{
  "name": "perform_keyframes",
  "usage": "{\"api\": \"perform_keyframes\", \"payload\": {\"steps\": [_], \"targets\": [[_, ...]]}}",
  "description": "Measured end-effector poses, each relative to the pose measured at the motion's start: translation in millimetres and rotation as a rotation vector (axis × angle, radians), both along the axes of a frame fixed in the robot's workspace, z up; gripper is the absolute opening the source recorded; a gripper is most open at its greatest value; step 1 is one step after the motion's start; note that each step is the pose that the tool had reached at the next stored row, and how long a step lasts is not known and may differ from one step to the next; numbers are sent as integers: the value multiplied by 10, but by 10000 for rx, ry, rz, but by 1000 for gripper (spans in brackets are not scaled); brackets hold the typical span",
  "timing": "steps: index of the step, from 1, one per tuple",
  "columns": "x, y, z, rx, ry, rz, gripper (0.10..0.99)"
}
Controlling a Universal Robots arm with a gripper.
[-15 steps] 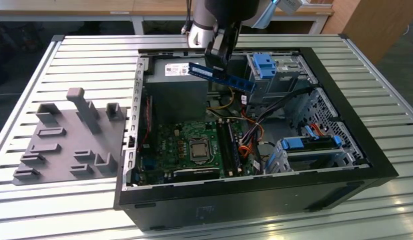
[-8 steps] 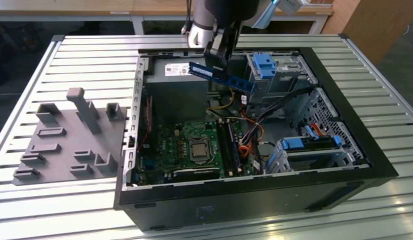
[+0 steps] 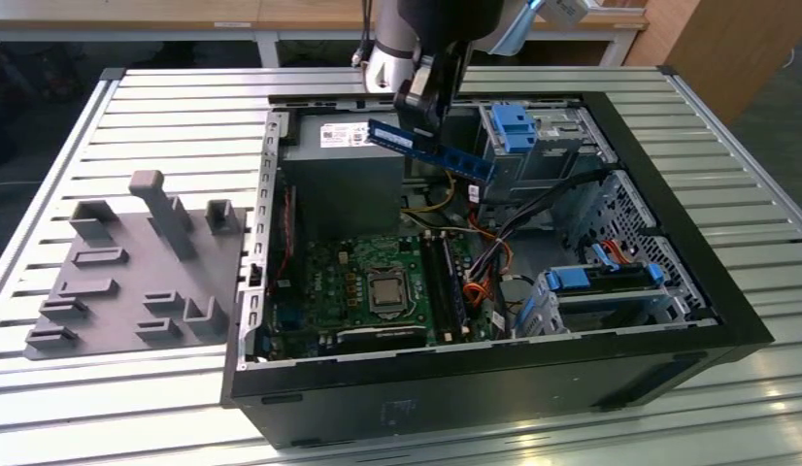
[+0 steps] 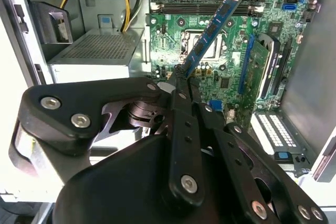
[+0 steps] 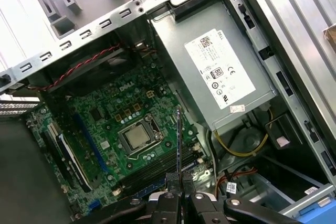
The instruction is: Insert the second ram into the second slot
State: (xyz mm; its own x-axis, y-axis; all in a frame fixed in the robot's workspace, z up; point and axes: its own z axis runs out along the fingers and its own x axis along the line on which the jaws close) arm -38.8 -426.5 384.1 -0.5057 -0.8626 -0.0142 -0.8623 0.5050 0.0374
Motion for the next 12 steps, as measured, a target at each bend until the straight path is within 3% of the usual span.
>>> {"api": "perform_keyframes", "payload": {"steps": [12], "targets": [[0, 0, 0, -1, 0, -362, 133]]}}
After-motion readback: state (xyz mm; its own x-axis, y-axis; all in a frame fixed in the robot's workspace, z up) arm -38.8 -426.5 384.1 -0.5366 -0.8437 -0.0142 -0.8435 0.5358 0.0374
